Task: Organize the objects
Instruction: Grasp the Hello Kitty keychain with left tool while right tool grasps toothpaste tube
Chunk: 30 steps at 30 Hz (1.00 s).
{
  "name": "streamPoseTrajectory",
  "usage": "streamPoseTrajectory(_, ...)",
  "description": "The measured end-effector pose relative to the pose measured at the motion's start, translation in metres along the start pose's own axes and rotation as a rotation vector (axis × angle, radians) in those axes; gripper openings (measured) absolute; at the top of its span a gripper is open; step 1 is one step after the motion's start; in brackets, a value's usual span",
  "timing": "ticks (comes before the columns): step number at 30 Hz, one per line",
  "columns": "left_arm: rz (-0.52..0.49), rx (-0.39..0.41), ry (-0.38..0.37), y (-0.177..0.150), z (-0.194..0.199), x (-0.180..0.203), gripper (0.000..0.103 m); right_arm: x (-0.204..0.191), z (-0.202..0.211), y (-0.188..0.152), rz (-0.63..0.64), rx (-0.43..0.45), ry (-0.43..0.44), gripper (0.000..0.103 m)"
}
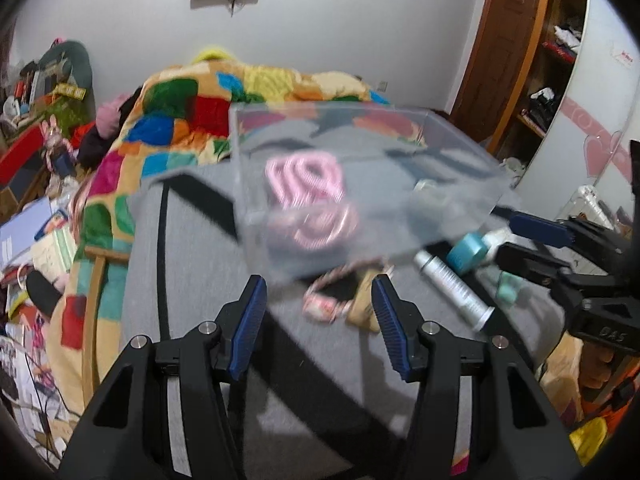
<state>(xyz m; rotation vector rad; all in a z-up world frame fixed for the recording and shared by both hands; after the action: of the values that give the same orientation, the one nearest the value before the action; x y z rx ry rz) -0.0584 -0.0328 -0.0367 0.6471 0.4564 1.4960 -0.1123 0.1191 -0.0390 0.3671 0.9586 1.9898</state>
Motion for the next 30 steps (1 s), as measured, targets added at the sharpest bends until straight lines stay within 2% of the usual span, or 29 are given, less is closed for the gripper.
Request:
streamPoseTrajectory(4, 0.020, -0.061, 0.004, -0.012, -0.020, -0.008, 0.040, -0.001, -0.011, -0.018, -0.020, -0.053, 0.035, 0.043)
streamPoseTrajectory(9, 0.035, -0.057, 0.004, -0.013, -0.030, -0.012, 0.040, 0.001, -0.034, -0.032, -0.034, -0.135, 0.049, 0.033)
streamPoseTrajectory(12, 0.009, -0.059, 0.011, -0.012, -0.034, -0.007, 0.040, 0.000, -0.043, -0.038, -0.036, -0.160, 0.055, 0.032)
streamPoseTrajectory(17, -0.003, -0.045, 0.014, -0.008, -0.038, -0.002, 0.039, -0.005, -0.053, -0.035, -0.021, -0.157, 0.046, 0.031)
streamPoseTrajectory(19, 0.006, -0.028, 0.011, -0.008, -0.039, -0.004, 0.030, -0.007, -0.055, -0.035, -0.015, -0.155, 0.036, 0.021)
streamPoseTrajectory(21, 0.010, -0.021, -0.011, -0.008, -0.040, -0.003, 0.022, -0.008, -0.055, -0.036, -0.016, -0.146, 0.027, 0.016)
streamPoseTrajectory(25, 0.009, -0.004, 0.002, -0.011, -0.034, 0.000, 0.021, -0.007, -0.052, -0.038, -0.028, -0.138, 0.038, 0.016)
streamPoseTrajectory(30, 0.013, 0.033, -0.028, -0.010, -0.013, 0.005, 0.021, -0.012, -0.041, -0.039, -0.015, -0.121, 0.046, 0.016)
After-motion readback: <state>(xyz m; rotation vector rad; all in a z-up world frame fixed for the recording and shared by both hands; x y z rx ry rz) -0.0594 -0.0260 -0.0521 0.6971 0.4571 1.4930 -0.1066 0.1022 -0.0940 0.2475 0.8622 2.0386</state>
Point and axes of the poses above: each gripper's, at about its wrist camera, not at the fingertips, and z roughly against the way its jaws point, x to its right, y to its top, the point moved 3 cm from there along -z, roughly the way its jaws point
